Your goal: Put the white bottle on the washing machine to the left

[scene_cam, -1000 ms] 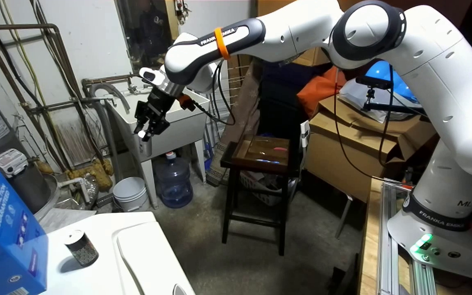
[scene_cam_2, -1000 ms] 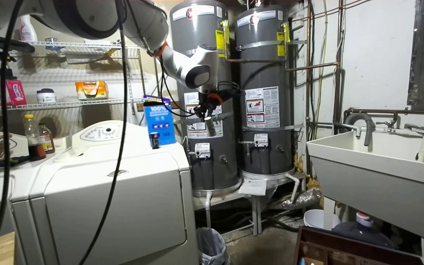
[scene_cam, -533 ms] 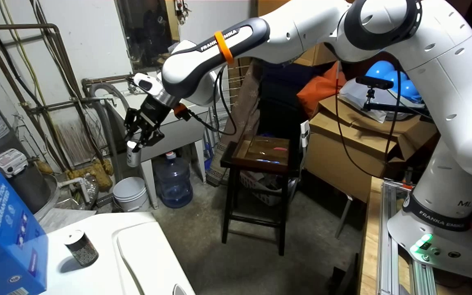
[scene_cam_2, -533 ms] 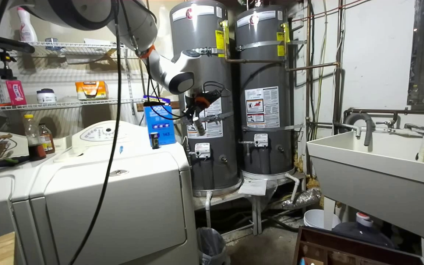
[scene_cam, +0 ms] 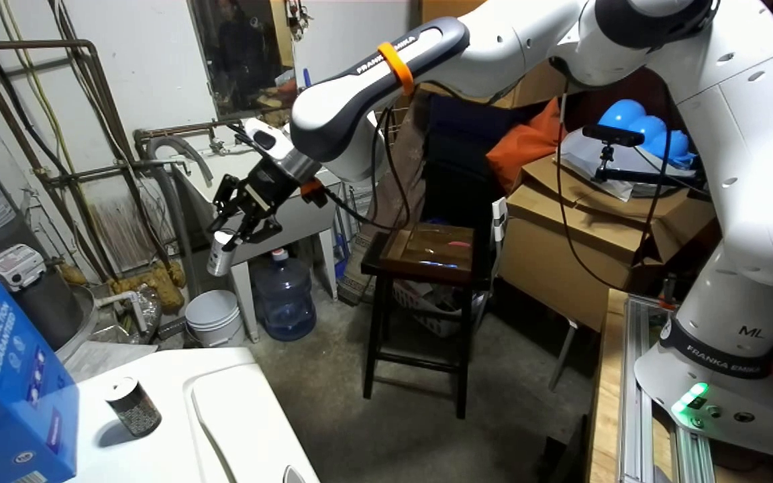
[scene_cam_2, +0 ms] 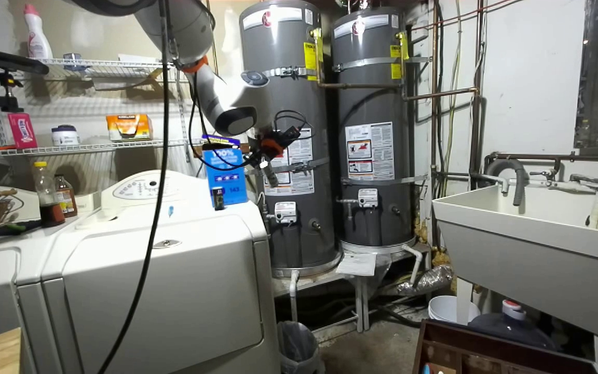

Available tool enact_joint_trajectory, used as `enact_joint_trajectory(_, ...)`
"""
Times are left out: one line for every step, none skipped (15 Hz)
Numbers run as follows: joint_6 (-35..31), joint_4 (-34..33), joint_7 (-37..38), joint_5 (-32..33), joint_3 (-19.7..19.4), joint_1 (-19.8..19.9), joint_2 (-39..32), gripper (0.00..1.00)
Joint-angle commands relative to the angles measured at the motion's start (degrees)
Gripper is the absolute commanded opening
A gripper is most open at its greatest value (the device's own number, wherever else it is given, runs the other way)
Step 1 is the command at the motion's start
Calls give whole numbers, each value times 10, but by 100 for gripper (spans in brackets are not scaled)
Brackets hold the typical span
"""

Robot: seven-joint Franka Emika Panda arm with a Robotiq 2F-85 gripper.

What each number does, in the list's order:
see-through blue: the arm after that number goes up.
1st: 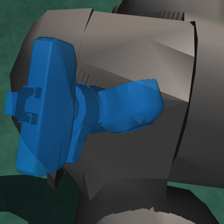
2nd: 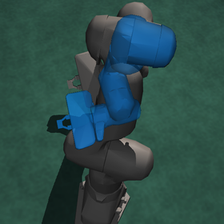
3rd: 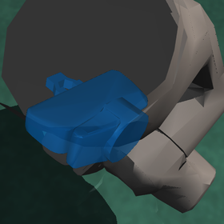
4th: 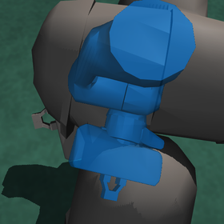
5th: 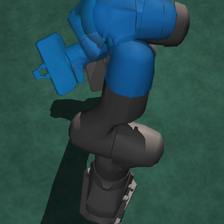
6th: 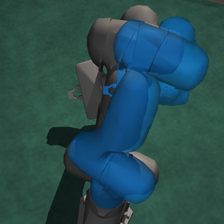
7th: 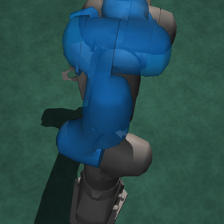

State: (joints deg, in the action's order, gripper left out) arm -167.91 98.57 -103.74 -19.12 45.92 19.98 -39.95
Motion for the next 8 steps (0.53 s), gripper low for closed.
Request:
enact_joint_trajectory(-35,54,80,1,-5,-8,74,19)
enact_joint_trajectory(-38,58,110,-11,-32,-35,100,19)
enact_joint_trajectory(-34,59,151,-10,-52,-56,121,19)
enact_joint_trajectory(-29,58,186,-5,-71,-77,139,19)
enact_joint_trajectory(-13,55,230,8,-105,-110,157,19)
enact_joint_trajectory(1,46,260,21,-126,-137,165,19)
enact_joint_trajectory(20,37,293,38,-153,-169,170,19)
enact_joint_trajectory(45,25,331,64,-174,-197,168,19)
